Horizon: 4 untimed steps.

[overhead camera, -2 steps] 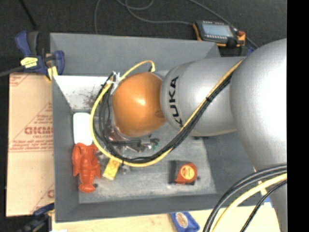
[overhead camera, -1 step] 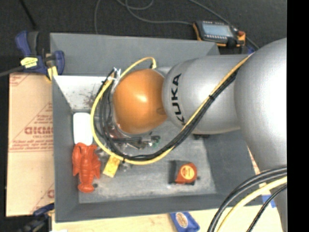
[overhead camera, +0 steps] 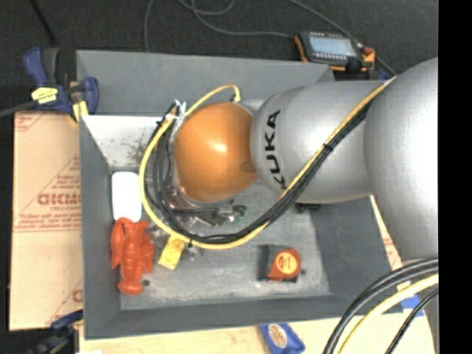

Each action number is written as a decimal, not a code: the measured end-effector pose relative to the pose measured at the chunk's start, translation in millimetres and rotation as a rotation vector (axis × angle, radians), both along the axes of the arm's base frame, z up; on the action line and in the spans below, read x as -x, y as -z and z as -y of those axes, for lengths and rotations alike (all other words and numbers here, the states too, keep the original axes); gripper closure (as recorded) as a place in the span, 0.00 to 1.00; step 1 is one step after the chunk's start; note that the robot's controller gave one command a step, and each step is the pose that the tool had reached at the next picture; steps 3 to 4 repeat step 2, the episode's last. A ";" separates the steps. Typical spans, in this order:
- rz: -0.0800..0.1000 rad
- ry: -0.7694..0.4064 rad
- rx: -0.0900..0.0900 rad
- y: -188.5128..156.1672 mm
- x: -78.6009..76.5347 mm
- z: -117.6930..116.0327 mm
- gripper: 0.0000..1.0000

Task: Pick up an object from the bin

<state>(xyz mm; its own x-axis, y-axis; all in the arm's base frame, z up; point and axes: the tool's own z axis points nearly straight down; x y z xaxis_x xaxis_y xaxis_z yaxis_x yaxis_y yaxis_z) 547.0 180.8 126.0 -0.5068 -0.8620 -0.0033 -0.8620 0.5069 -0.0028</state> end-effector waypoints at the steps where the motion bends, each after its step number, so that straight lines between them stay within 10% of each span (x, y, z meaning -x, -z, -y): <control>1: -0.002 0.001 0.001 -9.8 0.0 0.2 1.00; 4: 0.000 0.003 0.000 -18.2 -0.6 0.3 1.00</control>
Offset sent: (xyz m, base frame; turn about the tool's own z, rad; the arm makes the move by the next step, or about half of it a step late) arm -0.0003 -0.0002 0.0187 0.0000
